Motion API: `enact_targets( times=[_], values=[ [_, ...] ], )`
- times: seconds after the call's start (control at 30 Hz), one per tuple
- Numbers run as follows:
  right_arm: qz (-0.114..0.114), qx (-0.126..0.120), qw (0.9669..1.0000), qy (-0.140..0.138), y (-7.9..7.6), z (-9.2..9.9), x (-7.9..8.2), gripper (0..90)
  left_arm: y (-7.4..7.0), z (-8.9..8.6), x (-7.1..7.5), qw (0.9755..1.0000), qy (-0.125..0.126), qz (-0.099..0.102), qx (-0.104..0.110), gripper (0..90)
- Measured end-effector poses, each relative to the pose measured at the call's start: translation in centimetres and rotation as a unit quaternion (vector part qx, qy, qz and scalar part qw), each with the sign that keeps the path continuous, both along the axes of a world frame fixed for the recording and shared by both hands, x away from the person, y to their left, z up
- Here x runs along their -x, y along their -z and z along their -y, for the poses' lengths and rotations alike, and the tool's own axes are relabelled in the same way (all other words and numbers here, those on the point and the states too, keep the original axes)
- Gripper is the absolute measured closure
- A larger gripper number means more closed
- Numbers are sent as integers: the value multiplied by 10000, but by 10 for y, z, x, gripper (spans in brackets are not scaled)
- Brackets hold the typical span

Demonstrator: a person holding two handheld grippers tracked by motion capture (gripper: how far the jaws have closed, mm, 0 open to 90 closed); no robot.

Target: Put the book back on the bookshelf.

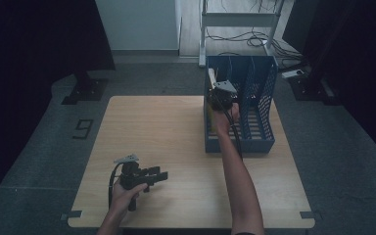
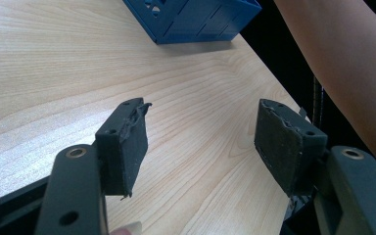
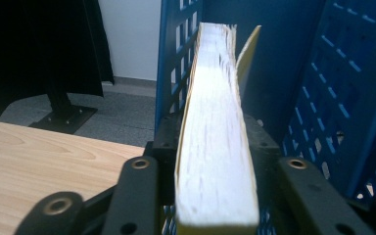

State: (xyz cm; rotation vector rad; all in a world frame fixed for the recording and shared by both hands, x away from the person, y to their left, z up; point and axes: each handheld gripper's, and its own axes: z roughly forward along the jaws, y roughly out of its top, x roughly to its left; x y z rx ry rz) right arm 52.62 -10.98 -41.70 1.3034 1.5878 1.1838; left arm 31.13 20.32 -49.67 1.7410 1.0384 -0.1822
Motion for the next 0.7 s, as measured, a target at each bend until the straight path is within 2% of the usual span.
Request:
enact_targets(
  times=[0.17, 0.7],
  values=[
    [43, -24, 10000, 4, 3, 4, 4, 546, 0, 0, 0, 10000, 17, 3, -15, 366],
    [12, 53, 9999, -85, 8, 6, 14, 450, 0, 4, 1, 10000, 52, -11, -34, 366]
  ],
)
